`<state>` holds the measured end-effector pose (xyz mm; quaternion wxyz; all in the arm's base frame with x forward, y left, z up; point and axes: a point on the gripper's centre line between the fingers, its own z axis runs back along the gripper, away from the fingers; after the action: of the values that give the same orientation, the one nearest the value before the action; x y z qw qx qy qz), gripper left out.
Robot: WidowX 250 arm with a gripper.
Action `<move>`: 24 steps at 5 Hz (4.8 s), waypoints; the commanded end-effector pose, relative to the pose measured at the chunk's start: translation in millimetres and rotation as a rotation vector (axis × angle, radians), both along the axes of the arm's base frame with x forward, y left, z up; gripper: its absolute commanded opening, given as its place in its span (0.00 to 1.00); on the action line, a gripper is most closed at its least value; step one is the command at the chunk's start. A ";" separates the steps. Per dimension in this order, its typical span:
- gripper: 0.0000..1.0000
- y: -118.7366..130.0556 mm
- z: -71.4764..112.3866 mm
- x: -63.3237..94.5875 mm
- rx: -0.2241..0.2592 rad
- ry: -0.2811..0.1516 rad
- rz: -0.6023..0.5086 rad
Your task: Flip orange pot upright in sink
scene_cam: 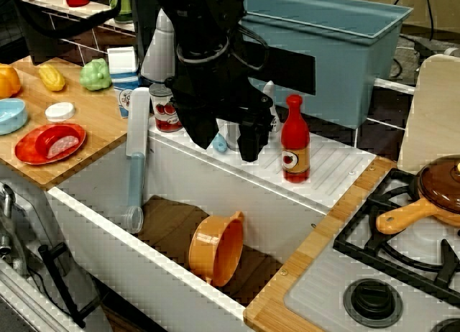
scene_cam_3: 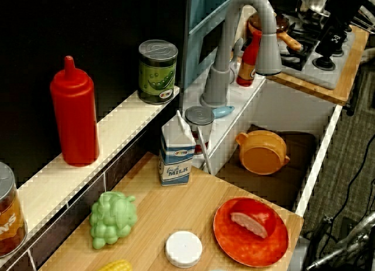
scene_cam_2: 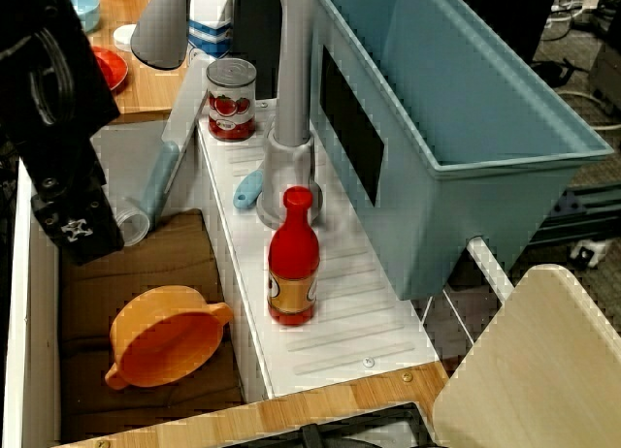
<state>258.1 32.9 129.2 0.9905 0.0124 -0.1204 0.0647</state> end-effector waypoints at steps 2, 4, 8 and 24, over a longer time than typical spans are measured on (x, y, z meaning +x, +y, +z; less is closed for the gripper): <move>1.00 1.0 -25.5 4.0 0.048 0.005 0.001; 1.00 9.7 -58.6 17.2 0.100 0.046 0.016; 1.00 28.8 -98.5 30.1 0.184 0.056 0.037; 0.00 76.7 -176.0 44.4 0.354 0.043 0.075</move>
<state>293.7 110.6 -59.9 0.9712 0.2051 -0.0937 0.0766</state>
